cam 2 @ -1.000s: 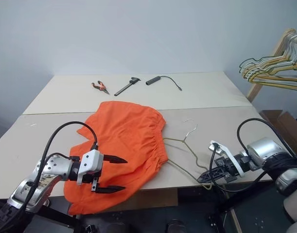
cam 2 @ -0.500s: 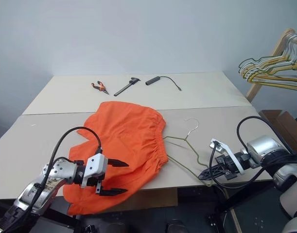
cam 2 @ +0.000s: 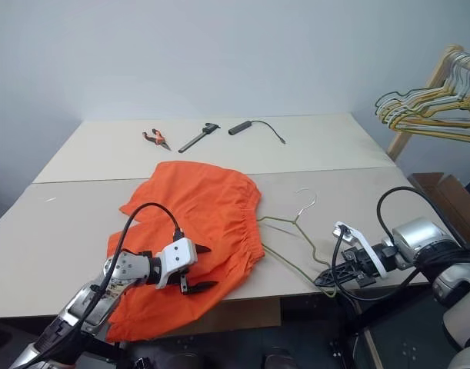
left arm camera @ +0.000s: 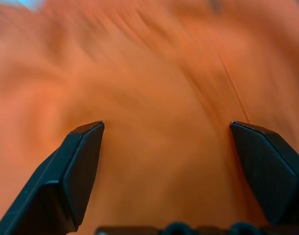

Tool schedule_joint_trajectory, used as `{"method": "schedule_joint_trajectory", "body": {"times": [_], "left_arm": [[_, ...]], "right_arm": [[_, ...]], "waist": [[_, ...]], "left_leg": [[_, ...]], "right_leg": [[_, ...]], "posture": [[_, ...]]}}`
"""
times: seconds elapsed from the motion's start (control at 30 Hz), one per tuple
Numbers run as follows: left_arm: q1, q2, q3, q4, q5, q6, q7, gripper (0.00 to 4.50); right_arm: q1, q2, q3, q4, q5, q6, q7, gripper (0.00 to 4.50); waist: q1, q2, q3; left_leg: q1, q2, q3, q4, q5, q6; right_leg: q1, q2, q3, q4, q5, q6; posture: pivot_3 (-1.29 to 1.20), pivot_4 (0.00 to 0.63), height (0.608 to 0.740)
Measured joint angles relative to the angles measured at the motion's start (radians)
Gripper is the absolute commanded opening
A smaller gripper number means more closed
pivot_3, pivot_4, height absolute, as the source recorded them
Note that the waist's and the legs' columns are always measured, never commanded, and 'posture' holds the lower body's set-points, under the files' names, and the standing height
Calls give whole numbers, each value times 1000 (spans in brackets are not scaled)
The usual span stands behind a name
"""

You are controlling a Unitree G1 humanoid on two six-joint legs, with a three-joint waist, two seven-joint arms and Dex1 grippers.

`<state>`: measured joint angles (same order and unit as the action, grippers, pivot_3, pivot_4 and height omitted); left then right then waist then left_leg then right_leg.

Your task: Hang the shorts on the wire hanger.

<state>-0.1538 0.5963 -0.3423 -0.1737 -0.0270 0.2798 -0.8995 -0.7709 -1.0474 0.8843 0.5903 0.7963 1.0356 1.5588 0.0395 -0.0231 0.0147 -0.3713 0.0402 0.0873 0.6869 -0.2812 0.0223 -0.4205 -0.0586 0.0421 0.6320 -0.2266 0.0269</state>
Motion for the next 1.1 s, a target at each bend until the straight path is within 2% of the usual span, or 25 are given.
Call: {"method": "schedule_joint_trajectory", "body": {"times": [0.23, 0.47, 0.73, 1.0, 1.1], "left_arm": [[-2, 9, -14, -12, 22, 4, 0, 4482], [-1, 9, -23, -15, 28, 4, 3, 4482], [7, 13, -16, -25, 29, 3, 6, 4482], [8, 13, -15, -23, 30, -3, 6, 4482], [7, 12, -17, -19, 30, -14, 5, 4482]], "right_arm": [[-13, 44, -27, 62, -8, 24, 0, 0], [-114, 145, -48, 201, -68, 46, 1, 0], [-199, 205, -84, 348, -148, 35, 1, 0], [-240, 342, -162, 488, -246, 13, 1, 0], [-271, 394, -227, 572, -319, -11, 1, 0]], "waist": [[-1, 5, -5], [0, 11, -9], [5, 12, -10], [3, 14, -11], [3, 14, -11]], "left_leg": [[2, 0, 0, 0, 0, 0], [1, 0, 0, 0, 0, 0], [1, -1, 0, 0, 0, 0], [1, -1, 0, 0, 0, 0], [0, -1, 0, 0, 0, 0]], "right_leg": [[1, 0, 0, 0, 0, 0], [1, 0, 0, 0, 0, 0], [1, 0, 0, 1, 0, 0], [0, 0, 0, 3, 0, 0], [-1, 0, 0, 3, 0, 0]], "posture": [[56, 0, 740], [74, 0, 740], [86, 0, 740], [84, 0, 740], [88, 0, 740]]}}
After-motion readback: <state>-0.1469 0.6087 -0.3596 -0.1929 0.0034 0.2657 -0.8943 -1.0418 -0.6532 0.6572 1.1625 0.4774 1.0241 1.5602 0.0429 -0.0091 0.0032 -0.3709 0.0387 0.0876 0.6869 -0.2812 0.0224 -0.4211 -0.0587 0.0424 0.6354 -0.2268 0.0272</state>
